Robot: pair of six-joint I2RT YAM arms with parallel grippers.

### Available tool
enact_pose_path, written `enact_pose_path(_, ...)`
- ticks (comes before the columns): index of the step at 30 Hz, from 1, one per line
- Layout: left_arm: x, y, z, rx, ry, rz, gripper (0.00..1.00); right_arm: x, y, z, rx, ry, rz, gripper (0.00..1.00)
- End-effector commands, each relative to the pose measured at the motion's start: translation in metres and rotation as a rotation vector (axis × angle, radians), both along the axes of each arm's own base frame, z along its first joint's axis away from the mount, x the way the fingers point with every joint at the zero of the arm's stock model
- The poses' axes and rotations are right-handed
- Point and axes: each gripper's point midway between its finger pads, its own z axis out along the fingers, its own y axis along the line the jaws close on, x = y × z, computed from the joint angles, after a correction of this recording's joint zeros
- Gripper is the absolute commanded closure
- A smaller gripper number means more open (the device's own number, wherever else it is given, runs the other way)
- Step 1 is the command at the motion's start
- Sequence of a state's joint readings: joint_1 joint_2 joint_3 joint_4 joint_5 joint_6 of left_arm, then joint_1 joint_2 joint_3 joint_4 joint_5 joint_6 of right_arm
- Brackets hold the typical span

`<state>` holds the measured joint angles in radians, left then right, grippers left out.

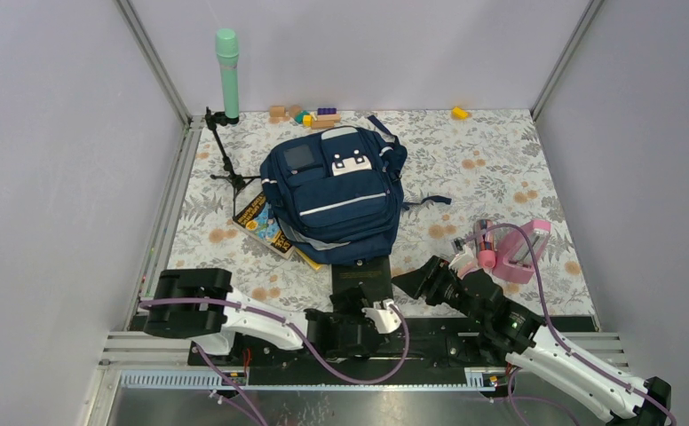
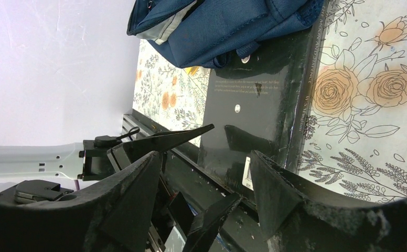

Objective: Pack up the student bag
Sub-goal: Pick up the book from the center of the board.

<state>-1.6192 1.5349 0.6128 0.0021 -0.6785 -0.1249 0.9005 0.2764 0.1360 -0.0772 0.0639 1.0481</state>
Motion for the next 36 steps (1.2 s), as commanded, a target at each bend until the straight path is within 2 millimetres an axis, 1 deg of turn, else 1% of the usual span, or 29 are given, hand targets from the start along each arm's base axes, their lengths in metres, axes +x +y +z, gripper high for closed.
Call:
enact_pose_path(1, -0.012, -0.009, -0.013, 0.057, 0.051, -0.059, 0.01, 0.006, 0.001, 0.01, 0.039, -0.028, -0.027, 0.3)
enact_pose_path(2, -0.012, -0.009, -0.016, 0.074, 0.051, -0.057, 0.01, 0.006, 0.002, 0.01, 0.046, -0.027, -0.029, 0.3)
enact_pose_path(3, -0.011, -0.008, -0.019, 0.095, 0.047, -0.05, 0.04, 0.006, 0.002, 0.01, 0.052, -0.026, -0.03, 0.3)
enact_pose_path(4, -0.009, -0.007, -0.019, 0.106, 0.033, -0.034, 0.12, 0.006, 0.003, 0.009, 0.055, -0.024, -0.029, 0.3)
enact_pose_path(5, -0.005, -0.005, -0.017, 0.108, 0.014, -0.012, 0.31, 0.006, 0.003, 0.009, 0.054, -0.023, -0.028, 0.3)
enact_pose_path(6, -0.001, -0.005, -0.011, 0.097, -0.007, 0.007, 0.41, 0.006, 0.003, 0.009, 0.054, -0.024, -0.027, 0.3)
enact_pose_path(9, 0.005, -0.005, 0.009, 0.034, -0.043, 0.033, 0.54, 0.006, 0.0, 0.006, 0.022, -0.023, -0.029, 0.3)
enact_pose_path(12, 0.009, -0.008, 0.038, -0.065, -0.059, 0.045, 0.58, 0.007, -0.005, 0.006, -0.021, -0.031, -0.036, 0.3)
enact_pose_path(15, 0.013, -0.009, 0.068, -0.147, -0.086, 0.055, 0.58, 0.008, -0.008, 0.008, -0.046, -0.041, -0.043, 0.3)
enact_pose_path(18, 0.016, -0.01, 0.088, -0.197, -0.103, 0.05, 0.6, 0.009, -0.009, 0.004, -0.062, -0.031, -0.05, 0.3)
enact_pose_path(20, 0.018, -0.009, 0.094, -0.206, -0.109, 0.052, 0.65, 0.009, -0.007, 0.003, -0.061, -0.023, -0.047, 0.3)
enact_pose_path(21, 0.02, -0.007, 0.095, -0.201, -0.112, 0.053, 0.68, 0.009, -0.005, 0.003, -0.055, -0.02, -0.042, 0.3)
enact_pose_path(22, 0.021, -0.006, 0.095, -0.2, -0.115, 0.056, 0.74, 0.009, -0.003, 0.004, -0.045, -0.013, -0.038, 0.3)
enact_pose_path(24, 0.024, -0.003, 0.095, -0.194, -0.126, 0.065, 0.82, 0.008, 0.003, 0.006, -0.017, 0.006, -0.029, 0.29)
enact_pose_path(25, 0.025, -0.002, 0.097, -0.196, -0.13, 0.067, 0.83, 0.008, 0.007, 0.007, 0.0, 0.018, -0.022, 0.29)
enact_pose_path(26, 0.026, -0.002, 0.097, -0.194, -0.135, 0.069, 0.85, 0.009, 0.012, 0.015, 0.046, 0.021, -0.018, 0.29)
enact_pose_path(27, 0.027, -0.002, 0.1, -0.202, -0.138, 0.071, 0.87, 0.008, 0.017, 0.018, 0.074, 0.035, -0.012, 0.29)
enact_pose_path(31, 0.028, -0.003, 0.108, -0.232, -0.142, 0.069, 0.89, 0.007, 0.033, 0.022, 0.172, 0.097, 0.016, 0.29)
enact_pose_path(34, 0.03, -0.004, 0.111, -0.247, -0.144, 0.074, 0.89, 0.007, 0.041, 0.022, 0.152, 0.134, 0.036, 0.31)
enact_pose_path(36, 0.03, -0.004, 0.113, -0.257, -0.141, 0.074, 0.89, 0.007, 0.044, 0.018, 0.13, 0.156, 0.045, 0.31)
